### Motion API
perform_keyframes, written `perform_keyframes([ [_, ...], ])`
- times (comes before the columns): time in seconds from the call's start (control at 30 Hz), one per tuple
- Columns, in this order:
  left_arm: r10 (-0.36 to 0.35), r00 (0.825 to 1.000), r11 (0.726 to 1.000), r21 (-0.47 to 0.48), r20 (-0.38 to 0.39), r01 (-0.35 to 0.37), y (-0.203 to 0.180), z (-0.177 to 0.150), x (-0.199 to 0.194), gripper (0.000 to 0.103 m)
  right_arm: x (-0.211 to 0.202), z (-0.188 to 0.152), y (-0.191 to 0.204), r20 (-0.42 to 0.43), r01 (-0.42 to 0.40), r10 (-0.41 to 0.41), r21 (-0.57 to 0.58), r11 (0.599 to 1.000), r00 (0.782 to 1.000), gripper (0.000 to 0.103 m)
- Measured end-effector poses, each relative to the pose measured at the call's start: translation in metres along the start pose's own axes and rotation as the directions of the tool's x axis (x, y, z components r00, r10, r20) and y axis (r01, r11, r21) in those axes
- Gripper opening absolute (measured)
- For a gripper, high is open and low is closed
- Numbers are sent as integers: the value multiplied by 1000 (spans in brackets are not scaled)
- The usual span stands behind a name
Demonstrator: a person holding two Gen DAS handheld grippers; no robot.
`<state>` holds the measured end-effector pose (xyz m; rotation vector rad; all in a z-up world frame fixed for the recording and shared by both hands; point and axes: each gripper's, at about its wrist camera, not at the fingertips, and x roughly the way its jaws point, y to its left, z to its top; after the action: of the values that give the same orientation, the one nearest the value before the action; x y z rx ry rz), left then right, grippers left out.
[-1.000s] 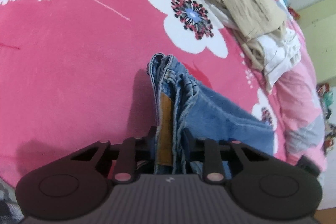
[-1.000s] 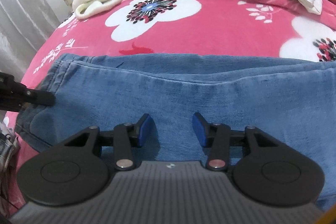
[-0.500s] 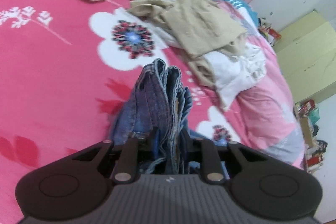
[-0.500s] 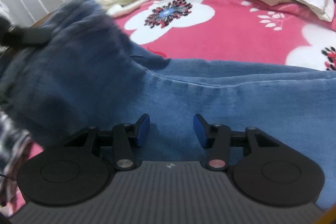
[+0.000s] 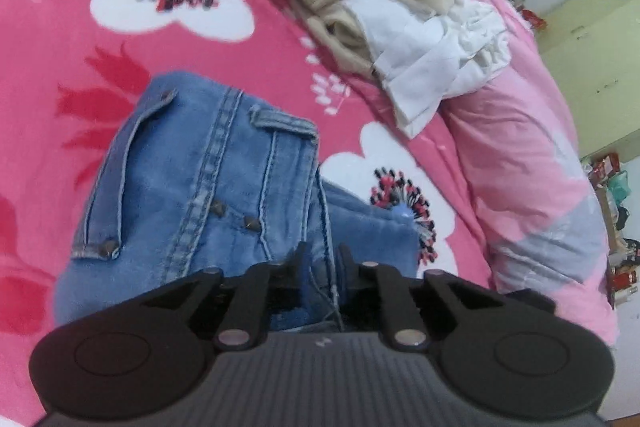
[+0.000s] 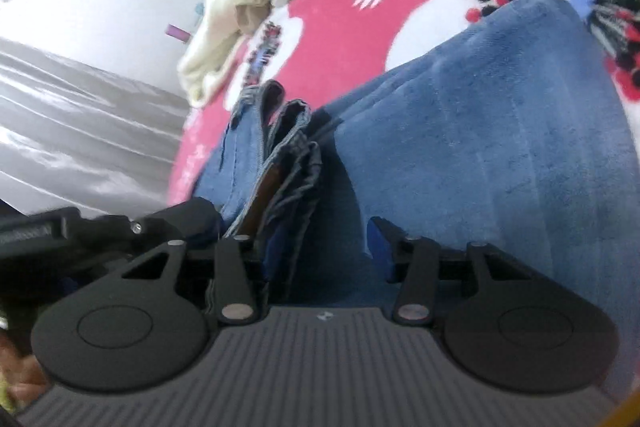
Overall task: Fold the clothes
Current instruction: 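Grasp the folded jeans edge with both grippers and lift it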
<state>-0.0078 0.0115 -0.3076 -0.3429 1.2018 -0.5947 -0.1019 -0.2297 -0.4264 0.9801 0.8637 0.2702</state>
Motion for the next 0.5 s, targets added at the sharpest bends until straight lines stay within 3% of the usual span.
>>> perform_keyframes([
  [0.17,25,999,1000,17,20,-26,3,11,-23,38,-5,-6,-19,29,-149,147,156,976,989,47],
  [0.33,15,999,999,46,47,-17,3,21,-40,43,-13,-6,-49,161,-325,283,405,855,946,54],
  [0.5,31,999,993,112,40,-35,3,18,-33,45,6,4,-45,121,-332,311,434,837,943,65],
])
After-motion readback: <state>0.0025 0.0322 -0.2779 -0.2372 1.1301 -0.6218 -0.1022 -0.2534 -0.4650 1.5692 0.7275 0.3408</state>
